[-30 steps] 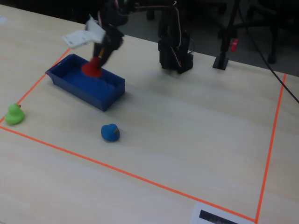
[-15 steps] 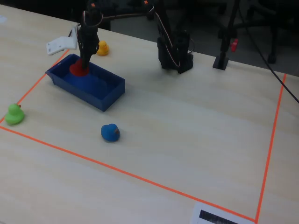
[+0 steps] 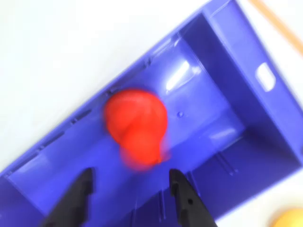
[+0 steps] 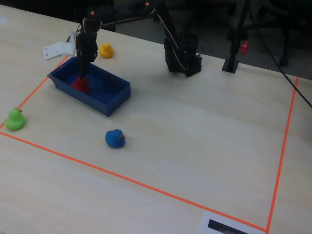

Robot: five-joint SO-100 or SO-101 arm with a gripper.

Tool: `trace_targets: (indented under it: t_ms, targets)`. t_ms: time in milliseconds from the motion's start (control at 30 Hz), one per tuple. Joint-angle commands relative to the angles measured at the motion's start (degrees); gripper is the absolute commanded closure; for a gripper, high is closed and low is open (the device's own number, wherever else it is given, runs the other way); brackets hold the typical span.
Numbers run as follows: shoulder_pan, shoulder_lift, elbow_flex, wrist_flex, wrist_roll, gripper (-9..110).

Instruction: Grasp red duck and put it into box.

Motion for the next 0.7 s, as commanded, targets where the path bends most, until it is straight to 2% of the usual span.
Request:
trace_targets:
  t_ms: [0,200,233,267,300,400,467,567,667]
  targets:
    - [0.62,1.14,-0.53,-2.11,-0.97,74]
    - [0.53,2.72,-2.55,-0.09,0.7,76]
    - [0.09,3.43,-3.96,1.14,1.93,78]
    - [-0.7,4.22,-6.06,2.46,3.87,86]
    - [-1.76,5.1,-9.14,3.52,7.38,100]
    - [-7.12,7.56,-21.18,11.43,15.03,101]
    - [-13.01,11.95,-23.12,16.79,16.61,101]
    - [-23.73,24.08,-14.06,21.36,17.31,101]
    - [-35.16,41.48,9.58,18.02,16.26,101]
